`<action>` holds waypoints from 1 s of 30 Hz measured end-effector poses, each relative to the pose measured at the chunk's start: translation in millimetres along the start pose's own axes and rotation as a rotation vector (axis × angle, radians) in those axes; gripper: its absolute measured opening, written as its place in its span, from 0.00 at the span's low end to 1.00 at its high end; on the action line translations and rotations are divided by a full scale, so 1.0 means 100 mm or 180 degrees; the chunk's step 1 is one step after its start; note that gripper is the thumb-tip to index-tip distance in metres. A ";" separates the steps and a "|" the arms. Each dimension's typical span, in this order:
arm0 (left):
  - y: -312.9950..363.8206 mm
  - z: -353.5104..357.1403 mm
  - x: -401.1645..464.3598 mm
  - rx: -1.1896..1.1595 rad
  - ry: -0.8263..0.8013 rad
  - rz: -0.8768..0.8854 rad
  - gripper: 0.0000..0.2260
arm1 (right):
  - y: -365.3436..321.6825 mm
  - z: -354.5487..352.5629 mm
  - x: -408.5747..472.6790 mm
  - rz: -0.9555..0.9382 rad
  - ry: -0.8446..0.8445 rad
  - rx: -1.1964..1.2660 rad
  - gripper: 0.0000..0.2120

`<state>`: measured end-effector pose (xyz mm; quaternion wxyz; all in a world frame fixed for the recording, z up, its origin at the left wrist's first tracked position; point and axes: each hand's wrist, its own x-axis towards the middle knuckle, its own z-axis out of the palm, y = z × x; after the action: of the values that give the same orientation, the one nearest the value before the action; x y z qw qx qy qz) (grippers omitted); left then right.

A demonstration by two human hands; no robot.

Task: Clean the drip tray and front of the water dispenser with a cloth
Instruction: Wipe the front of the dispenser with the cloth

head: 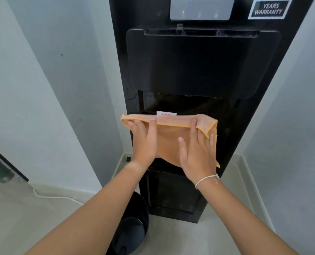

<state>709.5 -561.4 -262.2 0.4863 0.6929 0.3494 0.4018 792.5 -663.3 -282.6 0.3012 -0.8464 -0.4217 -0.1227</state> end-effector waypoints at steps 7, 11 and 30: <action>0.29 0.26 -0.03 0.1208 -0.0122 0.1029 0.32 | 0.25 -0.37 0.16 0.0271 0.0484 -0.0008 0.31; 0.21 0.36 -0.12 0.1210 -0.0319 0.1059 0.32 | 0.44 -0.43 0.17 0.0347 0.0748 -0.0021 0.31; 0.33 0.45 -0.13 0.1329 -0.0199 0.1217 0.27 | 0.59 -0.76 0.38 0.0088 0.0980 -0.0144 0.29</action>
<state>747.1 -599.5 -242.2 0.2589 0.8434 0.2724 0.3839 865.7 -712.8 -229.6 0.3448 -0.8299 -0.3561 -0.2563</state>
